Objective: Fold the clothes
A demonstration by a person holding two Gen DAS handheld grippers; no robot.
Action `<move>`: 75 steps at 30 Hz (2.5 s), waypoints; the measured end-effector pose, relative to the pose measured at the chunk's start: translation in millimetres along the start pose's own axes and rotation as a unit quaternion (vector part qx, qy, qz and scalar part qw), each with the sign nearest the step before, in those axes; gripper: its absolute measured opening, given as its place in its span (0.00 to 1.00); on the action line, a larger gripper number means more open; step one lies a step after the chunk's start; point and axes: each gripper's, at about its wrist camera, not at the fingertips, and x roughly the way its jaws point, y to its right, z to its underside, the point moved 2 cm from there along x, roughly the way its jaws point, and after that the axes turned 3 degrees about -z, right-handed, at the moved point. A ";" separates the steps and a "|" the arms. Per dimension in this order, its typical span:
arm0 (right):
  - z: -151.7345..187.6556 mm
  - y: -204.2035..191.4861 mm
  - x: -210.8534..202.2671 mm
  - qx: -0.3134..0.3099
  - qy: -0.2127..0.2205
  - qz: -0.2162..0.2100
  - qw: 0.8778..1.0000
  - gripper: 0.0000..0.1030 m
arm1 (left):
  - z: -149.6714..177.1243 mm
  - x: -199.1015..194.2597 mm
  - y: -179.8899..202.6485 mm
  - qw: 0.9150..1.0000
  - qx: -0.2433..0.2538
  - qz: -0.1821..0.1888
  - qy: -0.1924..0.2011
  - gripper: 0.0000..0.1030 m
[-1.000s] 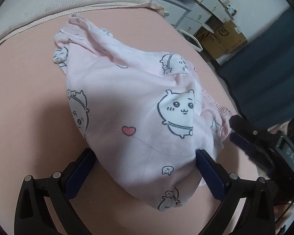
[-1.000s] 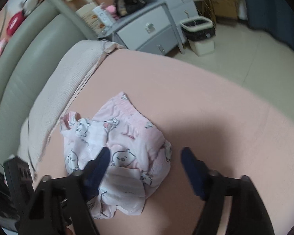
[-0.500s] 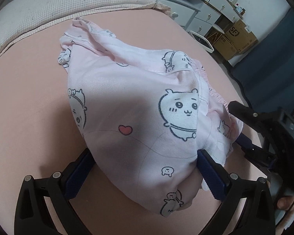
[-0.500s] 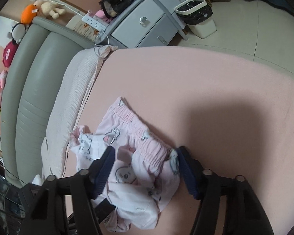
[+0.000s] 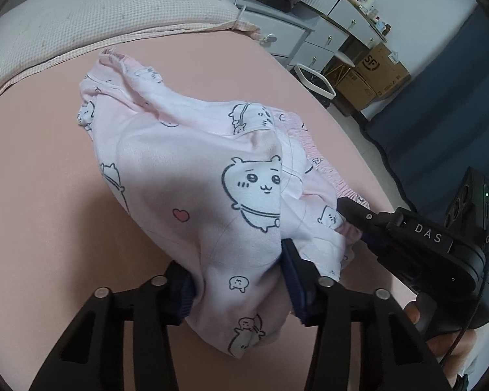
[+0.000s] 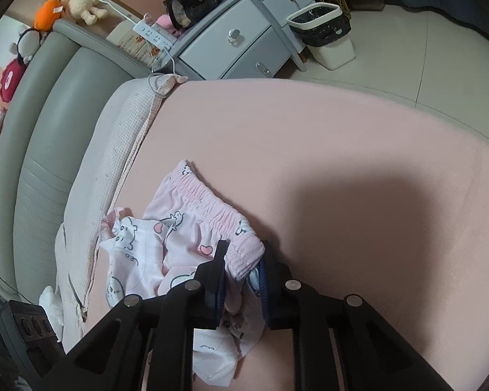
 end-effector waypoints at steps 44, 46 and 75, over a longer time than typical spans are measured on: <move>229.6 -248.3 -5.5 -0.347 -0.185 -0.112 0.913 0.14 | 88.8 -191.0 -192.4 0.969 -0.205 -0.119 0.069 0.17; 242.1 -254.1 -4.0 -0.353 -0.198 -0.115 0.907 0.14 | 92.6 -195.1 -199.2 0.969 -0.197 -0.130 0.067 0.17; 328.6 -236.8 40.4 -0.394 -0.321 -0.053 0.859 0.14 | 132.0 -254.9 -323.9 0.929 -0.258 -0.257 0.068 0.20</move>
